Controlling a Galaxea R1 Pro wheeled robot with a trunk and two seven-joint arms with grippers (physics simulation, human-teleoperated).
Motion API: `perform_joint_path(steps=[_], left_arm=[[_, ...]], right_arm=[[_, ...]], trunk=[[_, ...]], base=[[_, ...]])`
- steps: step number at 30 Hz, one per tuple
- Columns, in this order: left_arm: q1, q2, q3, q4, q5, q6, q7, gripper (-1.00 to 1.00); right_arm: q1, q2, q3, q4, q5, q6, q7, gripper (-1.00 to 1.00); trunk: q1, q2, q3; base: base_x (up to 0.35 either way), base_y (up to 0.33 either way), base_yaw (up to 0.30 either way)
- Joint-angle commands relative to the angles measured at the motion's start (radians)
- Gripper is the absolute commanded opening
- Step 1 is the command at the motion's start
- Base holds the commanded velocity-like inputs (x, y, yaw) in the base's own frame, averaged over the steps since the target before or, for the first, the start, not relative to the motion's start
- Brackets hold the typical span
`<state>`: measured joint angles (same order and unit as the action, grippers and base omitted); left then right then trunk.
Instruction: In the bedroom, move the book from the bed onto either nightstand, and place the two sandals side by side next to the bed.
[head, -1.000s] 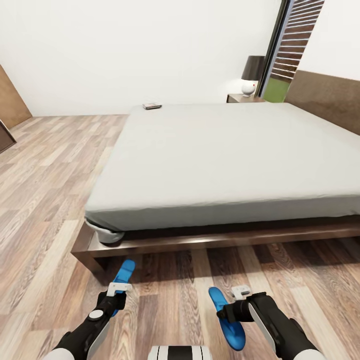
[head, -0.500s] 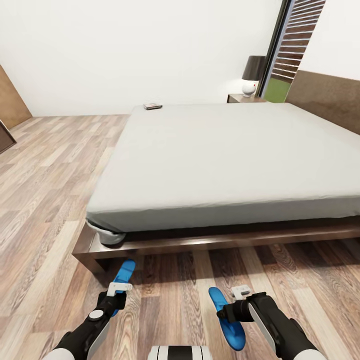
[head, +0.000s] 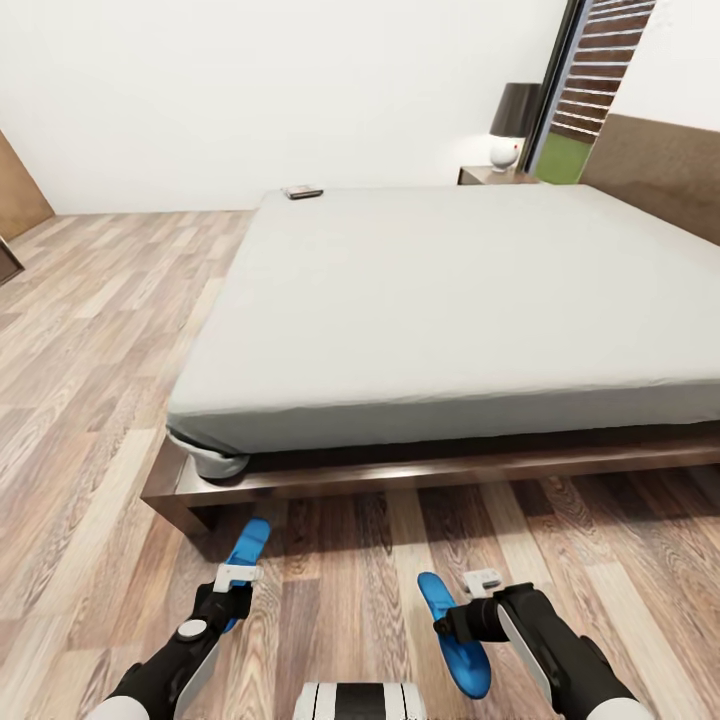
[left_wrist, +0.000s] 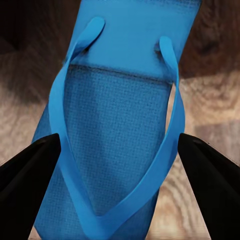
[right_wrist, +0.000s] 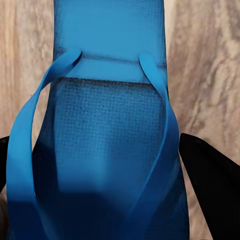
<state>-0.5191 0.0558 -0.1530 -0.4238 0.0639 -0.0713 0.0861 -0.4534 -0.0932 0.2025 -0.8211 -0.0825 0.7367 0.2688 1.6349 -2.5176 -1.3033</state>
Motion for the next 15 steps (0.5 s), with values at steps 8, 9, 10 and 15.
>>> perform_joint_path(steps=[8,9,10,15], left_arm=[[-0.001,0.002,-0.008,-0.002,0.011,-0.003,0.007,-1.00],[-0.001,0.001,-0.008,-0.002,0.011,-0.003,0.007,-1.00],[-0.001,0.002,-0.008,-0.003,0.011,-0.003,0.007,-1.00],[-0.001,0.002,-0.008,-0.007,0.013,-0.003,0.007,-1.00]], right_arm=[[-0.001,-0.008,0.001,-0.061,-0.008,0.006,-0.003,-1.00],[-0.001,-0.010,0.001,-0.066,-0.008,0.007,-0.003,-1.00],[-0.002,-0.011,0.000,-0.068,-0.008,0.007,-0.003,-1.00],[-0.002,-0.016,0.002,-0.098,-0.007,0.007,-0.005,-1.00]], trunk=[[0.003,-0.002,-0.032],[0.004,-0.002,-0.036],[0.004,-0.003,-0.039],[0.007,-0.004,-0.059]], base=[[0.000,0.000,0.000],[0.000,0.000,0.000],[0.000,0.000,0.000],[0.000,0.000,0.000]])
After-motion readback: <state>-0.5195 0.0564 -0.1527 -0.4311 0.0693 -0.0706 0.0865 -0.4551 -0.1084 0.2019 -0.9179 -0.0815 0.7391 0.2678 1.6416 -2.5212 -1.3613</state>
